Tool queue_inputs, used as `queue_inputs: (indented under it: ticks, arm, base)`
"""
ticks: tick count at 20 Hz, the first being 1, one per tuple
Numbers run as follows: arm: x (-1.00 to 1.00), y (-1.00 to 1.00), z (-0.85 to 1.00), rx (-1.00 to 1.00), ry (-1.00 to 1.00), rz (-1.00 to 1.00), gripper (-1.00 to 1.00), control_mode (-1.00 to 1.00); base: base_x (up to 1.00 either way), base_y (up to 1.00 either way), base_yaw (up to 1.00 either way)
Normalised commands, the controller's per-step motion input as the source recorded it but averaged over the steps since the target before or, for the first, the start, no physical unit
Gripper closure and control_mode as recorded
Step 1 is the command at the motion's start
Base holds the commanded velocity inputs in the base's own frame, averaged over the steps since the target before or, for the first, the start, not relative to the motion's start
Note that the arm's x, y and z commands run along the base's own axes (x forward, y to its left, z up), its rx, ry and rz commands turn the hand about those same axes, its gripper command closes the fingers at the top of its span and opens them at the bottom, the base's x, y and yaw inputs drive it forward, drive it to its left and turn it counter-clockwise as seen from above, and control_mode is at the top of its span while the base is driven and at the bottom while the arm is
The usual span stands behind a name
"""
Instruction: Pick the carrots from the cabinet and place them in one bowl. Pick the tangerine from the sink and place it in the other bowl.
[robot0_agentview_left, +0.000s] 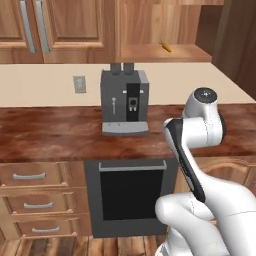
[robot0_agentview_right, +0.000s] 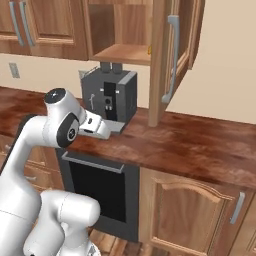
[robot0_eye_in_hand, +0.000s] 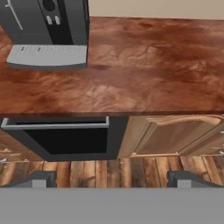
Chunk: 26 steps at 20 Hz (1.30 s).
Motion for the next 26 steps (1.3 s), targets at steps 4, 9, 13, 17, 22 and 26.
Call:
queue_inputs:
  ticks: [4, 9, 13, 17, 22, 26]
  arm:
    - [0.00, 0.00, 0.00, 0.00, 0.00, 0.00, -1.00, 1.00]
    - [0.00, 0.00, 0.00, 0.00, 0.00, 0.00, -1.00, 1.00]
    - [0.00, 0.00, 0.00, 0.00, 0.00, 0.00, -1.00, 1.00]
    - [0.00, 0.00, 0.00, 0.00, 0.00, 0.00, -1.00, 1.00]
    - [0.00, 0.00, 0.00, 0.00, 0.00, 0.00, -1.00, 1.00]
    - [0.00, 0.00, 0.00, 0.00, 0.00, 0.00, -1.00, 1.00]
  base:
    - [0.46, 0.06, 0.00]
    - [0.48, 0.03, -0.05]
    - [0.46, 0.01, -0.18]
    - [0.38, 0.08, -0.20]
    - [0.34, 0.14, -0.21]
    - [0.35, 0.21, -0.14]
